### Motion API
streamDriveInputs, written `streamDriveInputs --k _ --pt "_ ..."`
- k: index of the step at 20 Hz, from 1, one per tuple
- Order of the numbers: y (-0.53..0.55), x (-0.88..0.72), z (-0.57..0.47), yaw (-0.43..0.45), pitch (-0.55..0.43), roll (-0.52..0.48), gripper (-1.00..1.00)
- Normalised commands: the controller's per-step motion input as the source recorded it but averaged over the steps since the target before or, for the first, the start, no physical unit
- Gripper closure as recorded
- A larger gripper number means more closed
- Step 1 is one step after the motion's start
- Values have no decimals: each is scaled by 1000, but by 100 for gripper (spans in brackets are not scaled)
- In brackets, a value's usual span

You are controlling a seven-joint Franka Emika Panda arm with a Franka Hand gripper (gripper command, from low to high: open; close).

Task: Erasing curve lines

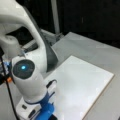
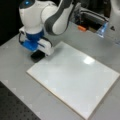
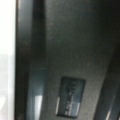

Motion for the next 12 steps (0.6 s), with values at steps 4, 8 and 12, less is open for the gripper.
streamDriveInputs --k 4,8,12 --pt "233 -313 406 -128 15 -17 -100" --pt "446 -242 266 -117 9 11 -100" --pt "652 -176 147 -61 -16 -32 -100"
